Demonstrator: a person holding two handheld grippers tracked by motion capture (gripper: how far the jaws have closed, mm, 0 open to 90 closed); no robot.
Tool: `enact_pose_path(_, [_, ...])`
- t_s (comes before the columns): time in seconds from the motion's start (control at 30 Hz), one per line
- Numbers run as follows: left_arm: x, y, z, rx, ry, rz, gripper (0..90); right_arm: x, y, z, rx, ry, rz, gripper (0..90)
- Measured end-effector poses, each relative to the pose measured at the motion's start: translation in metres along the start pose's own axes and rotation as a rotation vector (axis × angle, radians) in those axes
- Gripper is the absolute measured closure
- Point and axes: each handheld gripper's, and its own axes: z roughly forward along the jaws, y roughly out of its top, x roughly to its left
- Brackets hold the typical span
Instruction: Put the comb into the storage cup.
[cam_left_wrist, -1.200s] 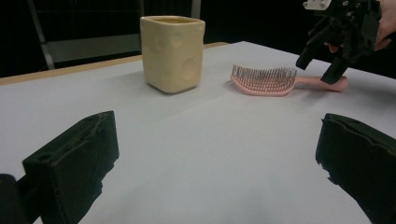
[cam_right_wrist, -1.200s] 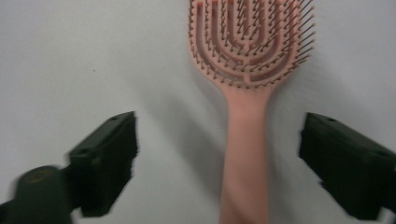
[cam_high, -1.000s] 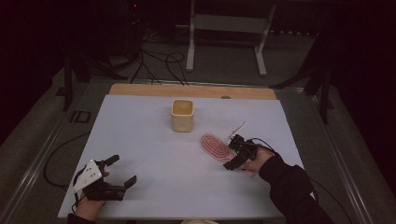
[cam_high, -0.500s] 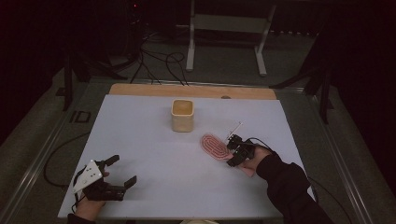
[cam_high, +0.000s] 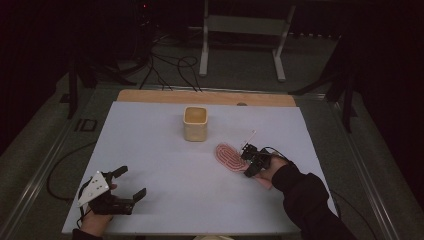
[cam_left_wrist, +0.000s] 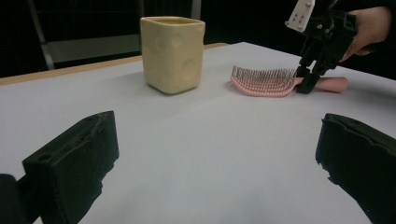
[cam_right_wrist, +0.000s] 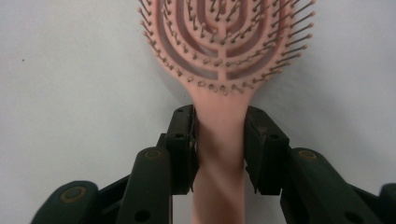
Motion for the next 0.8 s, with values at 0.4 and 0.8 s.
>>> enact_pose_path(0.4, [-0.001, 0.000, 0.000, 0.005, 0.000, 0.006, 0.1, 0.005, 0.002, 0.001, 0.022, -0.035, -0.029, 69.6])
enact_pose_path(0.8, [0.000, 0.000, 0.001, 0.007, 0.000, 0.002, 0.1, 0.011, -0.012, 0.000, -0.135, -0.073, 0.035, 70.1])
